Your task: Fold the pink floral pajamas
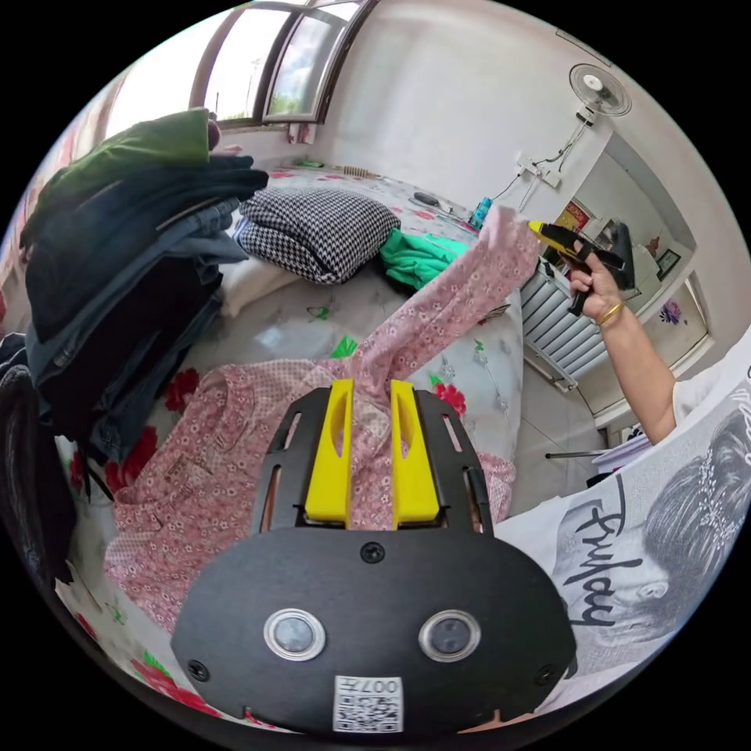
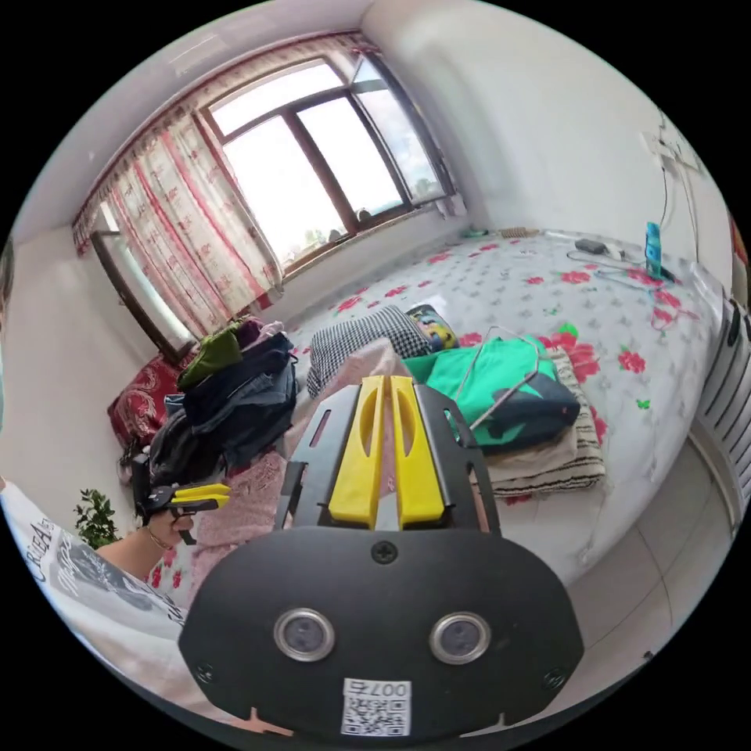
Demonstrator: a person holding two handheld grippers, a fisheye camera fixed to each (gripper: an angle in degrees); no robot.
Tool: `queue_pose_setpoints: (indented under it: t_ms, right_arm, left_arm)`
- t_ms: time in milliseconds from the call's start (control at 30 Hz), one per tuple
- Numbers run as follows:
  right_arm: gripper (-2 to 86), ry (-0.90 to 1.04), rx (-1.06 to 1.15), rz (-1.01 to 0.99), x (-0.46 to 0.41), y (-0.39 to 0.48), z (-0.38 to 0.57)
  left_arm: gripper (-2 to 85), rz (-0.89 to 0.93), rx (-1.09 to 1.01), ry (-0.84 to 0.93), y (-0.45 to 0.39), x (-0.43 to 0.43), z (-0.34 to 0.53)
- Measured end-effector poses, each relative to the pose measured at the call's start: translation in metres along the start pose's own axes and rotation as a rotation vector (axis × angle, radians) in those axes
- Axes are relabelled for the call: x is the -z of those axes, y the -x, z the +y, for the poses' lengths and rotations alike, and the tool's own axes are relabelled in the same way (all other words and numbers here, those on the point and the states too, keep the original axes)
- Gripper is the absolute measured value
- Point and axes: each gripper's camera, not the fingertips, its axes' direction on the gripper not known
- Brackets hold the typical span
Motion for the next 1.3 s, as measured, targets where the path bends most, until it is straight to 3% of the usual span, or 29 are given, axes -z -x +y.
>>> queue_pose_setpoints:
  t_ms: [133,233,400,500,567,700,900,1100,1300]
  right_arm:
    - [-0.2,0.1,-0.041,0.049,-0.008,-0.026,0.0]
    - [-0.3,0.118,0.047,0.0,-0.014,-0.01,-0.04]
    - [-0.2,-0.234,0.45,-0.207,0.053,0.068,-0.106]
    - [-0.1,-0.333,0.57,-0.079,0.087,0.076,-0.092]
    - [0.0,-0.272,0.494,0.082,0.082,0.051,-0.077]
    - [0.9,0.131,0.04,0.378,0.049,-0.061,-0.013]
    - [4.8,0.175,-0.365,0.191,0.073,-0.134,0.085]
    - [8.1,0.119,-0.364,0.048,0.052,-0.15,0.061]
    - [5.7,0.107,-0.269,-0.04,0.03,-0.149,0.004]
  left_arm:
    - [7.6,0.029,0.011,0.095,0.005,-0.025,0.008]
    - [7.5,0.033,0.023,0.133,0.008,-0.039,0.007]
    - [7.3,0.02,0.029,0.109,0.002,-0.042,-0.005]
    - [6.6,-0.011,0.024,0.084,-0.004,-0.038,-0.005]
    - [6.1,-0.011,0.022,0.084,-0.006,-0.043,0.0]
    - [6.2,0.022,0.047,0.139,-0.006,-0.065,0.006]
    - [6.7,0.028,0.023,0.19,-0.007,-0.096,-0.005]
    - [7.6,-0.093,-0.081,0.23,0.013,-0.132,-0.065]
    - [7.6,-0.155,-0.11,0.333,0.039,-0.193,-0.12]
